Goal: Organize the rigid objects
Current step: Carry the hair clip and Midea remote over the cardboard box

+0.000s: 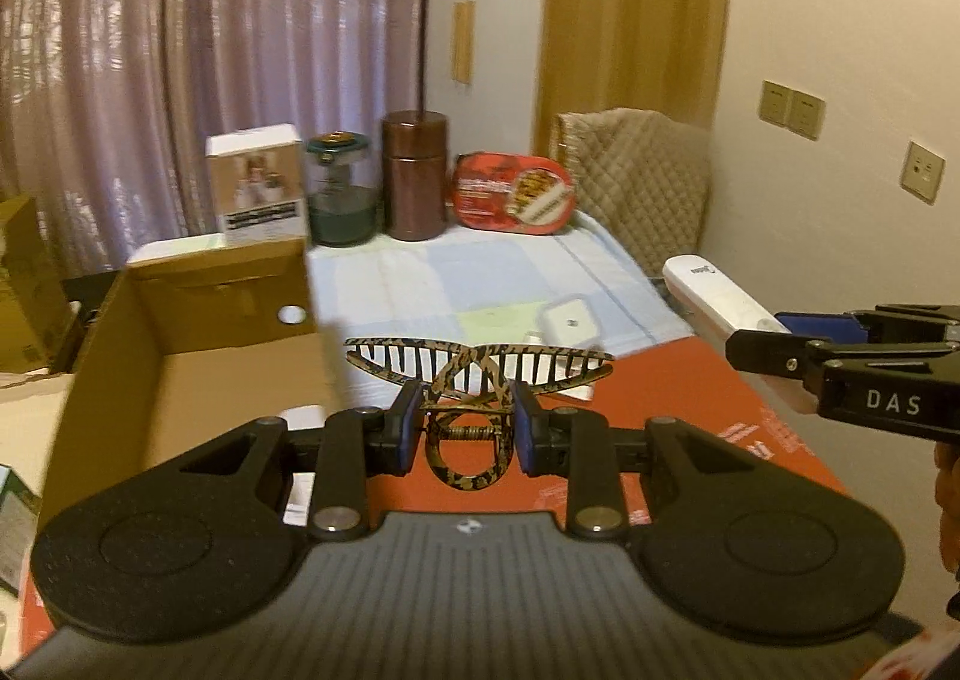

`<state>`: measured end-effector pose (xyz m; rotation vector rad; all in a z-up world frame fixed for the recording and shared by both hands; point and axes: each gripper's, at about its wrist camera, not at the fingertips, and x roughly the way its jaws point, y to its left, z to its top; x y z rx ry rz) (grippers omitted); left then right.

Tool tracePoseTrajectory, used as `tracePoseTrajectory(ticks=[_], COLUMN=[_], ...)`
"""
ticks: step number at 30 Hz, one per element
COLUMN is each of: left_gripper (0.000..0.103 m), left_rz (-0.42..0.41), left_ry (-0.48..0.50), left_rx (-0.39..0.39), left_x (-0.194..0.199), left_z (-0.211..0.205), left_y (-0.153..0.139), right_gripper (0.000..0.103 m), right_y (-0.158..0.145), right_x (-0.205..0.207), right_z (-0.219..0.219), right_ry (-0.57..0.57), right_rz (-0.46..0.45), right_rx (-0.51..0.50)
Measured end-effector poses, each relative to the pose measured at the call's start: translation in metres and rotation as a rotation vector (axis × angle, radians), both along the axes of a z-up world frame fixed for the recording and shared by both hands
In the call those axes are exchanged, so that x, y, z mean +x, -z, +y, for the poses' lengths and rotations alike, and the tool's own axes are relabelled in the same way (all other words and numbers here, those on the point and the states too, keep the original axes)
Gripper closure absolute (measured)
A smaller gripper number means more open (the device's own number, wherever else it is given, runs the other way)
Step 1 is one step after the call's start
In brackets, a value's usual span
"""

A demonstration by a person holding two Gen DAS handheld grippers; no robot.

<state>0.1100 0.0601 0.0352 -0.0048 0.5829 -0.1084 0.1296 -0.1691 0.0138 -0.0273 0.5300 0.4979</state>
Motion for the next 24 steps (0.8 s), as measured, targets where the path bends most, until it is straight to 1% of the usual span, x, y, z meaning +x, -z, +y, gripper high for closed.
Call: tracePoseTrajectory(ticks=[4,10,18,24], left_gripper=[0.077,0.077,0.077,0.077], left_rz=[-0.004,0.001,0.01,0.027], left_ry=[-0.042,-0.105,-0.168,-0.198], left_rx=[0.016,0.045,0.058,0.051], left_x=[-0.006,-0.014,-0.018,-0.018], left_z=[0.029,0.073,0.119,0.147], left_y=[-0.004,-0.007,-0.004,0.005], right_gripper=[0.066,0.066,0.066,0.066], right_y=[-0.005,-0.005,0.005,0.017], right_x=[-0.003,-0.001,-0.003,0.002], right_z=[0.03,0.08,0.141,0.169], right_ry=[-0.055,-0.135,-0.223,-0.252], right_rz=[-0.004,0.0,0.018,0.04], right_rx=[0.003,-0.005,-0.016,-0.025])
